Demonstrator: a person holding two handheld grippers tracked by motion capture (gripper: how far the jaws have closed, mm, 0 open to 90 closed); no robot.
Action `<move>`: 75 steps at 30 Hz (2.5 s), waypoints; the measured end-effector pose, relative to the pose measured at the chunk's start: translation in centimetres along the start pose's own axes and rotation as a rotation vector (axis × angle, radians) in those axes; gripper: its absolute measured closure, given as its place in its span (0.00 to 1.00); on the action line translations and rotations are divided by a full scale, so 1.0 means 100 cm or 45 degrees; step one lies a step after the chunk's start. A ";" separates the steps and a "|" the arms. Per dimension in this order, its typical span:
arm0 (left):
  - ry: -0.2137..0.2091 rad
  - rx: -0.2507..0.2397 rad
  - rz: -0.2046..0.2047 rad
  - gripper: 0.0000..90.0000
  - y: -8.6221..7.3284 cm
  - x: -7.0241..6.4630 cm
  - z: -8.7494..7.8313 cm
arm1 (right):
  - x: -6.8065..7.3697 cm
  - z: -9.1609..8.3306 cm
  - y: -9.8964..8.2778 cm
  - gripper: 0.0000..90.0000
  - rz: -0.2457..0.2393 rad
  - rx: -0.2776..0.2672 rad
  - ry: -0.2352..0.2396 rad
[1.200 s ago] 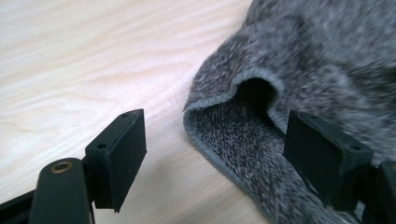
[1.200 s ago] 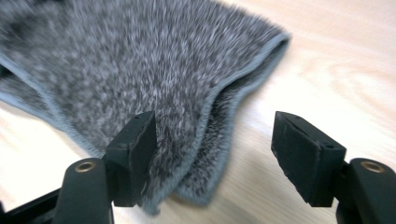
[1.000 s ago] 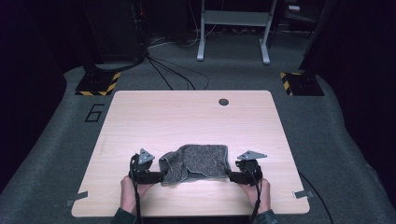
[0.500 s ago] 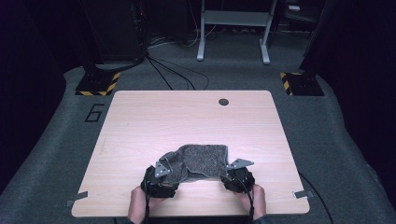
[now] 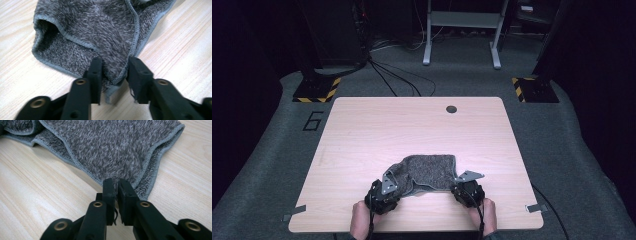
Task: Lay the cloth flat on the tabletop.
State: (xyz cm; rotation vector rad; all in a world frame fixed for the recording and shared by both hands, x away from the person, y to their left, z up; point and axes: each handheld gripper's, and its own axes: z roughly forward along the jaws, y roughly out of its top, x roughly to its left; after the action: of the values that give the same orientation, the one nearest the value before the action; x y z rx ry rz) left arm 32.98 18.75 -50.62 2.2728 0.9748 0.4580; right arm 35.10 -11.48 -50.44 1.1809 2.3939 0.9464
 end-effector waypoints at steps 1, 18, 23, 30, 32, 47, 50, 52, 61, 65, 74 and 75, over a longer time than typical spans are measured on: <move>0.004 -0.004 -0.005 0.77 0.000 0.000 0.000 | 0.000 0.000 0.000 0.96 0.005 -0.003 -0.002; 0.052 -0.079 -0.038 0.88 0.005 0.016 -0.016 | 0.002 0.002 0.002 0.62 -0.031 0.016 0.022; 0.045 -0.081 -0.046 0.89 0.007 0.019 -0.016 | 0.002 0.011 0.002 0.58 -0.030 0.061 -0.034; 0.027 -0.069 -0.048 0.88 0.006 0.020 -0.015 | -0.003 0.011 0.002 0.87 -0.019 0.042 -0.024; 0.034 -0.080 -0.055 0.88 0.006 0.020 -0.014 | -0.002 0.010 0.002 0.92 -0.032 0.047 -0.017; 0.050 -0.118 -0.088 0.90 0.006 0.029 -0.020 | -0.015 -0.021 0.010 0.98 0.035 -0.132 0.004; 0.054 -0.134 -0.102 0.91 0.010 0.034 -0.023 | -0.020 -0.025 0.014 0.98 0.047 -0.152 0.005; 0.054 -0.149 -0.110 0.91 0.012 0.037 -0.024 | -0.023 -0.027 0.017 0.98 0.048 -0.170 -0.006; 0.040 -0.164 -0.141 0.93 0.023 0.056 -0.023 | -0.033 -0.029 0.039 0.98 0.034 -0.211 -0.031; 0.017 -0.171 -0.164 0.93 0.028 0.067 -0.019 | -0.038 -0.025 0.051 0.98 0.022 -0.217 -0.039; -0.039 -0.127 -0.215 0.95 0.052 0.109 0.006 | -0.056 -0.001 0.083 0.99 0.016 -0.173 -0.056; -0.044 -0.114 -0.213 0.95 0.058 0.117 0.010 | -0.061 0.004 0.090 0.99 -0.001 -0.164 -0.063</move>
State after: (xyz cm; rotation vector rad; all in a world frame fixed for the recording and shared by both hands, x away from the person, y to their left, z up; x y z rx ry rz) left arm 44.40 23.90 -46.67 2.0926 1.0943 0.3810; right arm 44.32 -12.16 -44.68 1.1425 2.2578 1.0420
